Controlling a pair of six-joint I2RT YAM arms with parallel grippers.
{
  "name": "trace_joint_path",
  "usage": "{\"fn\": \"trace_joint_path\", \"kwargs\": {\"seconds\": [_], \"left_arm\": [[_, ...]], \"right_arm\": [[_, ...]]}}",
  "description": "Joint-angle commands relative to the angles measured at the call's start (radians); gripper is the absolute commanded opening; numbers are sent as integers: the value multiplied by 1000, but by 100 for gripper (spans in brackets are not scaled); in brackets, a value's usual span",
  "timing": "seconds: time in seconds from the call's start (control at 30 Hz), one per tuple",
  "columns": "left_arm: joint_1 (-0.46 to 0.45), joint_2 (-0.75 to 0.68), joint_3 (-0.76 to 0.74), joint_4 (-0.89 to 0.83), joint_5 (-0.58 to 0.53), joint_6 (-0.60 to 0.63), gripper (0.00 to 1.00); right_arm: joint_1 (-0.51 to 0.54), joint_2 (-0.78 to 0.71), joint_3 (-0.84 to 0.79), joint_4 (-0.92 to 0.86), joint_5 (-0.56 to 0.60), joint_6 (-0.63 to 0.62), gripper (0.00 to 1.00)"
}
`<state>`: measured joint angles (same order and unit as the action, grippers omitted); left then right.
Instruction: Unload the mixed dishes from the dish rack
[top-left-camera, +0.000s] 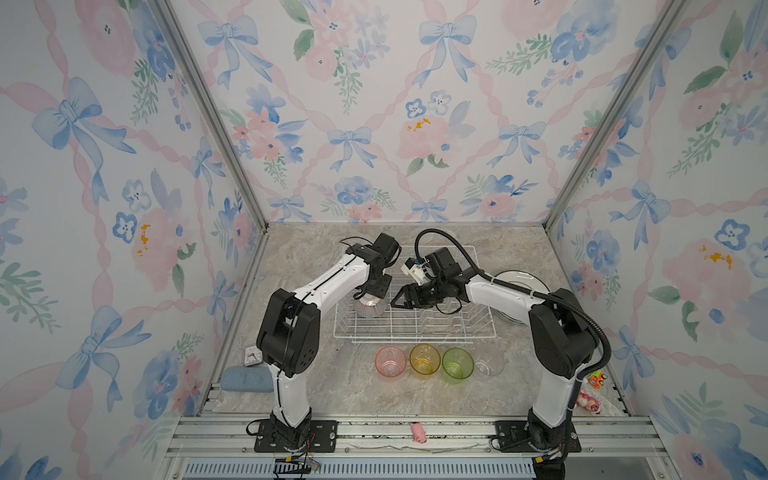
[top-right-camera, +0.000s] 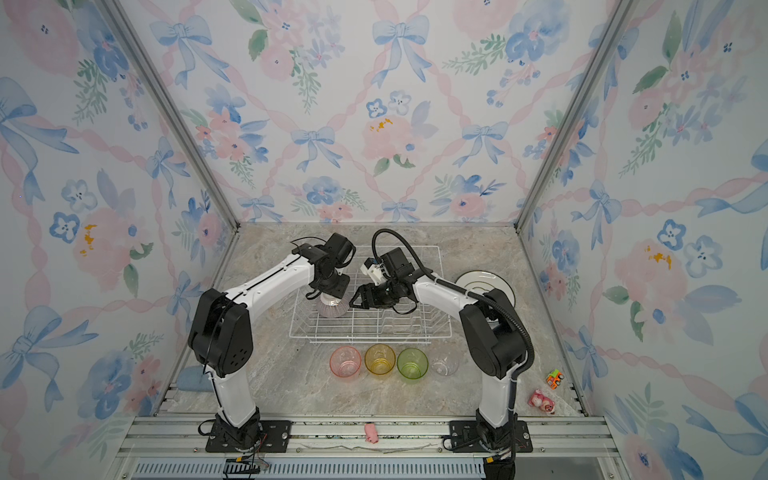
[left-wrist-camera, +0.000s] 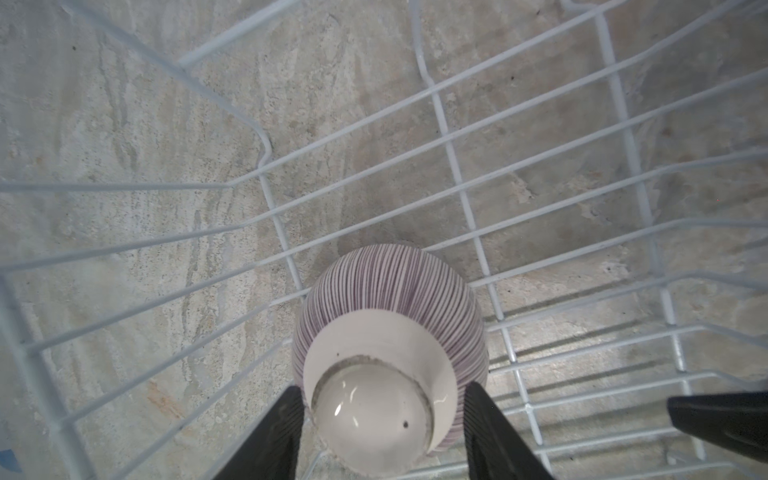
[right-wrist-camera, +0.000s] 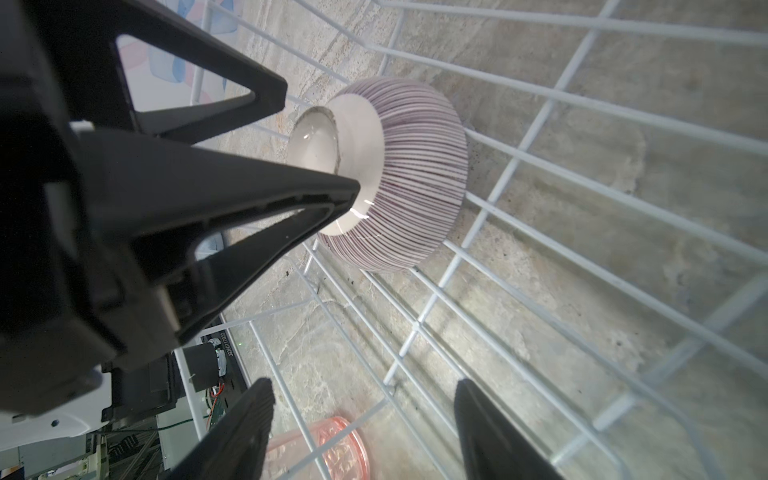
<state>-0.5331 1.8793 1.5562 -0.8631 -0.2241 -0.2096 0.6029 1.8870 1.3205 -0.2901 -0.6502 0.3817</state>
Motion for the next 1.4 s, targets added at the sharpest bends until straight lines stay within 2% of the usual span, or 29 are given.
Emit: {"fn": "trace_joint_path", "kwargs": {"seconds": [0.0, 0.6, 0.8, 0.97, 1.37], "left_arm": [[8, 11, 9, -25, 2, 10, 58], [23, 23, -57, -45, 41, 9, 56], [39, 21, -61, -44, 82, 13, 43], [48, 7, -65, -42, 106, 13, 40], [92, -41, -86, -24, 173, 22, 37]], "right_arm": [[-5, -1, 38, -32, 2, -19, 72], [9, 52, 74, -23, 1, -5, 72], [11, 66, 75, 0, -6, 15, 72], [13, 91, 90, 64, -37, 69, 72], [31, 173, 146, 57, -12, 88, 72]]}}
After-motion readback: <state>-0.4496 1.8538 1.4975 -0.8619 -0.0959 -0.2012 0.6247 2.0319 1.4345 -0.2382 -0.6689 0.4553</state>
